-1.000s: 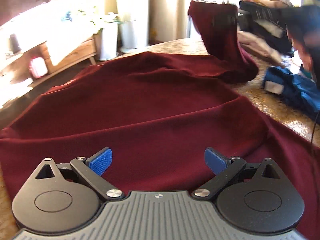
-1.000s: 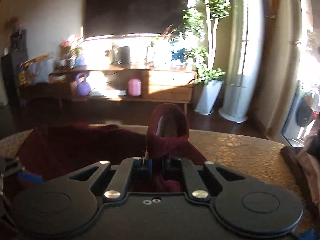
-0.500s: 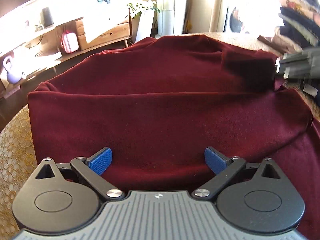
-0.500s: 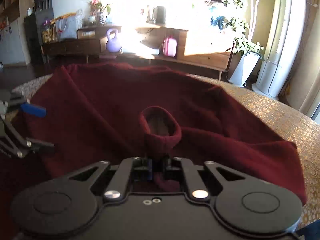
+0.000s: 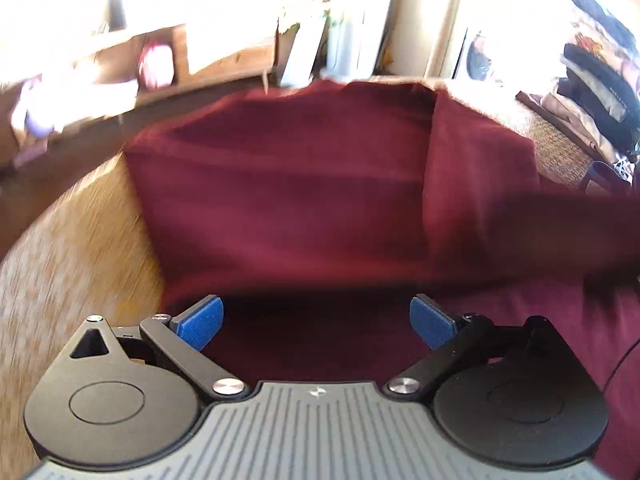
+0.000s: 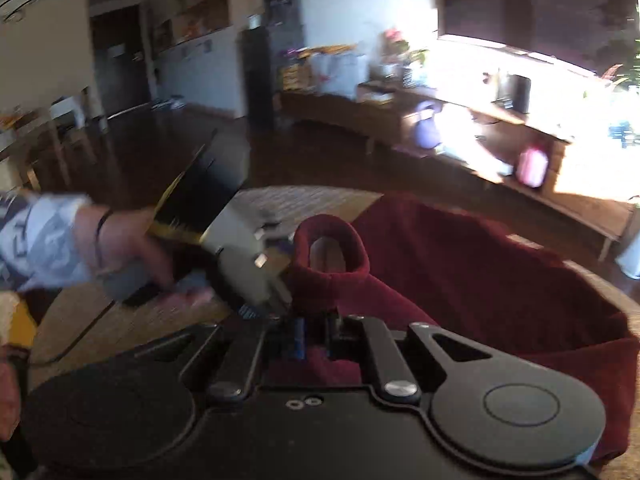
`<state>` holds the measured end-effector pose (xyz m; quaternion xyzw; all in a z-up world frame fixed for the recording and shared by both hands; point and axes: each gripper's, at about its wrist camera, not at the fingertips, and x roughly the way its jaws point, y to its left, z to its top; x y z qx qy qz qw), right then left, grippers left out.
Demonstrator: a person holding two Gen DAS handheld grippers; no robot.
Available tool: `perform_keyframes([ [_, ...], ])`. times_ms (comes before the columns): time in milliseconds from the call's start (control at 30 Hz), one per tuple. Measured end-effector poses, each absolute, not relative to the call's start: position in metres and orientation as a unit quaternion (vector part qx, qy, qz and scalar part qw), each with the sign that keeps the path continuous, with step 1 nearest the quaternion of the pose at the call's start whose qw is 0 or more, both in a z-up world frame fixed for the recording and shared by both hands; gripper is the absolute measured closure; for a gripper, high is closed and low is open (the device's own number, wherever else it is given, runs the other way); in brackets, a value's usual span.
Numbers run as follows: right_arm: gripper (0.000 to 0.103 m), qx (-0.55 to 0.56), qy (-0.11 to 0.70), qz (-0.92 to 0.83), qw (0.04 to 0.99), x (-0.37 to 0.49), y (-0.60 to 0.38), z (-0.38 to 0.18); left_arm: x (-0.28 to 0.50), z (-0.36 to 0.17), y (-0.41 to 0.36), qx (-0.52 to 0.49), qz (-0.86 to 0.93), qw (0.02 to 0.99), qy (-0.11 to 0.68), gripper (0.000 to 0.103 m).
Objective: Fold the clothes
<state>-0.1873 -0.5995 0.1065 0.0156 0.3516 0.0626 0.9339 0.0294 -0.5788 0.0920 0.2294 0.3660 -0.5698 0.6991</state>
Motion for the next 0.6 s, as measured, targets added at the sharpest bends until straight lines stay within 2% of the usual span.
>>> perform_keyframes([
  [167,0.0,0.0,0.404,0.094,0.91,-0.186,-0.56,0.069,0.026,0.079,-0.529,0.255,-0.547,0.703,0.375,0.002],
  [400,0.0,0.061,0.426,0.078,0.899,-0.204,-0.575,0.056,0.024,0.097,-0.496,0.179,-0.551,0.73,0.364,0.002],
  [600,0.0,0.065,0.392,0.036,0.917,-0.241,-0.593,0.069,0.014,0.117,-0.5,0.127,-0.567,0.738,0.343,0.002],
])
